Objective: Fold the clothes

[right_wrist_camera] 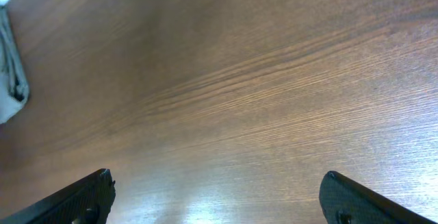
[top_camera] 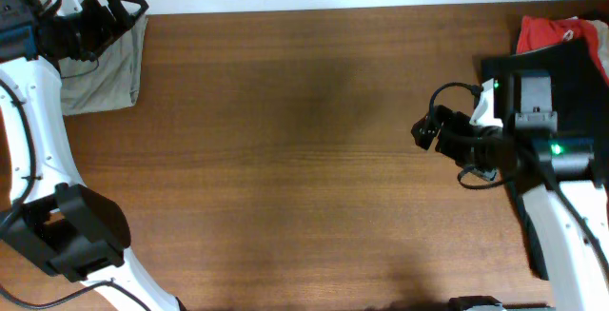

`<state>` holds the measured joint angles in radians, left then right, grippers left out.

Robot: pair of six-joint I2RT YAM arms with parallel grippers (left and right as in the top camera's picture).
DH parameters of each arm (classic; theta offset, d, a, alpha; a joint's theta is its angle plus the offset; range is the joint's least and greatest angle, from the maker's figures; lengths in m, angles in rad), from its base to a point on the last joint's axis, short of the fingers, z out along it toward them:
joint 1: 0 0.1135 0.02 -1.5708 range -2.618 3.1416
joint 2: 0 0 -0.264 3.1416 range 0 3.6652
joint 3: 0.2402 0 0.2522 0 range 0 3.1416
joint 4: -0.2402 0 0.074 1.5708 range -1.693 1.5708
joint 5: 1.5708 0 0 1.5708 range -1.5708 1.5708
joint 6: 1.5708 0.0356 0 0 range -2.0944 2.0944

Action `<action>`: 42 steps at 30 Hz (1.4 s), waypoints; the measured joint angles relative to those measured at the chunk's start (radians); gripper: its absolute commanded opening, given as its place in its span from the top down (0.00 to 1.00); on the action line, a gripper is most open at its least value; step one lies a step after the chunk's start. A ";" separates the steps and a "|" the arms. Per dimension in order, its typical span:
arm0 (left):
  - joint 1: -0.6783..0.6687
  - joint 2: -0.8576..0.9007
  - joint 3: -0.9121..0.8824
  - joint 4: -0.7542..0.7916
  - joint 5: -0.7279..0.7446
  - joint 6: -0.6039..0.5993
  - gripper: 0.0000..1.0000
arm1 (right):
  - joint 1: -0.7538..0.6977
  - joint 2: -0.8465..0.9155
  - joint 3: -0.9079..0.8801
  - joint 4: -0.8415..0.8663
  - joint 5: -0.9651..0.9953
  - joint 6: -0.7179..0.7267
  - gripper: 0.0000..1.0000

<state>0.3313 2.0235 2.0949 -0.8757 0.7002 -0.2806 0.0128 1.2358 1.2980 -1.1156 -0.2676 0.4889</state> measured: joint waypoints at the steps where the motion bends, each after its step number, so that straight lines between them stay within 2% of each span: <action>1: 0.000 0.000 0.000 0.000 0.000 0.000 0.01 | 0.013 -0.022 0.000 -0.003 0.005 0.000 0.01; 23: 0.000 0.000 0.000 0.000 0.000 0.000 0.01 | 0.026 -0.090 0.000 -0.100 0.064 -0.004 0.01; 30: 0.000 0.000 0.000 0.000 0.000 0.000 0.01 | 0.026 -0.212 -0.014 -0.046 0.119 -0.039 0.01; 34: 0.000 0.000 0.000 0.000 0.001 0.000 0.01 | 0.027 -0.425 -0.141 0.104 0.145 -0.098 0.01; 37: 0.000 0.000 0.000 0.000 0.003 0.000 0.01 | 0.027 -0.641 -0.325 0.268 0.152 -0.133 0.01; 39: 0.000 0.000 0.000 0.000 0.003 0.000 0.01 | 0.026 -0.726 -0.428 0.342 0.156 -0.147 0.01; 42: 0.000 0.000 0.000 0.000 0.003 0.000 0.01 | 0.026 -0.889 -0.676 0.520 0.159 -0.173 0.01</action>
<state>0.3313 2.0235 2.0945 -0.8761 0.7033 -0.2806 0.0391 0.3466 0.6224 -0.5961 -0.1089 0.3157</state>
